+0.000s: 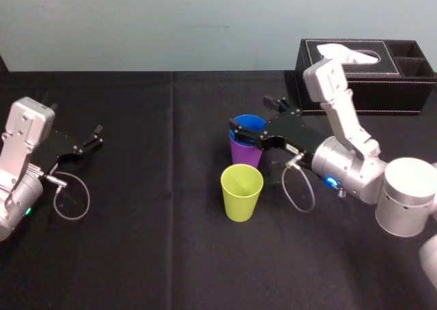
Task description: Stack the three plastic cups sequentially using one hand.
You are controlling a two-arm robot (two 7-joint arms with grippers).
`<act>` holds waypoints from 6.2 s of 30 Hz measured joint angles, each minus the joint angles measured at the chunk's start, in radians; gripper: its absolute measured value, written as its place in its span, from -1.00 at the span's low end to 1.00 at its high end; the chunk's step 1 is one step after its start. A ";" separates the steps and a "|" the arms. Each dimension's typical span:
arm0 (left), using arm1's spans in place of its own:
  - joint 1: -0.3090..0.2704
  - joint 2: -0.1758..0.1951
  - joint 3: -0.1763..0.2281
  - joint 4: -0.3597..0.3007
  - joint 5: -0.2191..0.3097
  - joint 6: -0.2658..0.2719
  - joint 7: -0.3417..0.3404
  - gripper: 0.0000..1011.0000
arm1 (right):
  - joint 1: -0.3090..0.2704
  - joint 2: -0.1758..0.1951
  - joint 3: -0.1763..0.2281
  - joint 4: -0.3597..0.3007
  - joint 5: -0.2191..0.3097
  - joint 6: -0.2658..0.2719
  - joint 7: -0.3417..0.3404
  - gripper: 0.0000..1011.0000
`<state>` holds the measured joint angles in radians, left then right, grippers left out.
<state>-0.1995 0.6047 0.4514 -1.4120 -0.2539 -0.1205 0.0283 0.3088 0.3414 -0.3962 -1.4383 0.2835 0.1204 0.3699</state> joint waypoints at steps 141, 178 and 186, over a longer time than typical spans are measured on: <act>0.000 0.000 0.000 0.000 0.000 0.000 0.000 1.00 | -0.206 0.114 -0.006 -0.142 0.046 -0.142 0.120 0.47; 0.000 0.000 0.000 0.000 0.000 0.000 0.000 1.00 | 0.082 0.081 -0.030 -0.011 0.128 -0.064 0.121 0.47; 0.000 0.000 0.000 0.000 0.000 0.000 0.000 1.00 | 0.103 0.065 -0.043 0.052 0.118 -0.087 0.130 0.47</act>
<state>-0.1996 0.6047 0.4514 -1.4119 -0.2539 -0.1206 0.0283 0.4114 0.4061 -0.4397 -1.3864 0.4010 0.0334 0.5000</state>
